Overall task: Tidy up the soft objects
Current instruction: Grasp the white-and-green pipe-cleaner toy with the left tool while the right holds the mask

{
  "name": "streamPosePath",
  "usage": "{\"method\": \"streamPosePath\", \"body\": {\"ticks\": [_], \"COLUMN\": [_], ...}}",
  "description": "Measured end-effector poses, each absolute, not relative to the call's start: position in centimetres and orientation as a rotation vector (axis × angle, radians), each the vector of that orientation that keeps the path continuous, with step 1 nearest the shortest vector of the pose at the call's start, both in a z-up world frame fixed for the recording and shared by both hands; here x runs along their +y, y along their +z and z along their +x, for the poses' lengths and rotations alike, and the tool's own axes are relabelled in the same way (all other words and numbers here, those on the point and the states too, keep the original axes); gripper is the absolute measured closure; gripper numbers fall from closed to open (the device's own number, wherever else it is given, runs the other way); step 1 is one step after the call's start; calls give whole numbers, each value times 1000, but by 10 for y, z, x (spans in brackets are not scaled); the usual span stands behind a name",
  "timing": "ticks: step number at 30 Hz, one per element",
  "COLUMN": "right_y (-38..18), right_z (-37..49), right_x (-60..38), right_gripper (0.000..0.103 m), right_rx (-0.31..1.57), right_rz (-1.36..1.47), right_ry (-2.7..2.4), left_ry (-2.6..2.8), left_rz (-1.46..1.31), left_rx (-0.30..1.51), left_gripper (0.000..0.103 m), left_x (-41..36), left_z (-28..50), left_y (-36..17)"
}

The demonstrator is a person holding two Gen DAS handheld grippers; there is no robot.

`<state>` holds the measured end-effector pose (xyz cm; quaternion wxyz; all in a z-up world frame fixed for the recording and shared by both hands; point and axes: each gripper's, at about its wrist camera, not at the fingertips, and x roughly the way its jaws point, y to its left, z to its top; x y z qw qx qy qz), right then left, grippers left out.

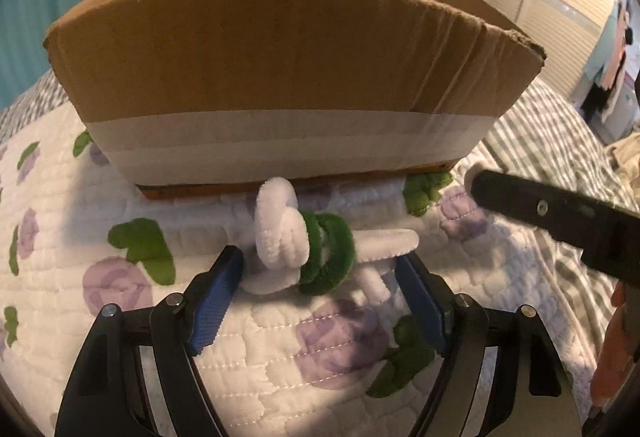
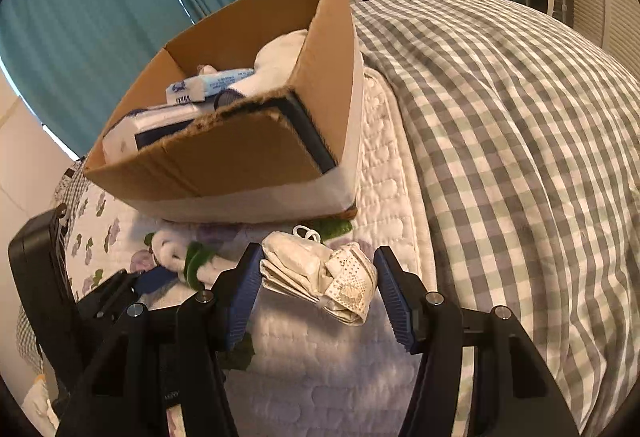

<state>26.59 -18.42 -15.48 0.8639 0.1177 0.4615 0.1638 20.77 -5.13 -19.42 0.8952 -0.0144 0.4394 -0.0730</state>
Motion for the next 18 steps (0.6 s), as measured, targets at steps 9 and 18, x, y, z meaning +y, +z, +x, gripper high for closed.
{"method": "streamPosePath", "body": {"ticks": [9,18], "right_y": [-143,-112], "right_z": [242,201], "right_x": [-177,-175], "right_gripper": [46,46], "right_rx": [955,913], "right_rz": [237,253], "right_ry": [333,339], "left_ry": [-187,-212], "left_rz": [-135,-148], "left_rx": [873,826], "left_gripper": [75,75], "left_x": [-24,-2], "left_z": [202,165], "left_y": [-186,-143]}}
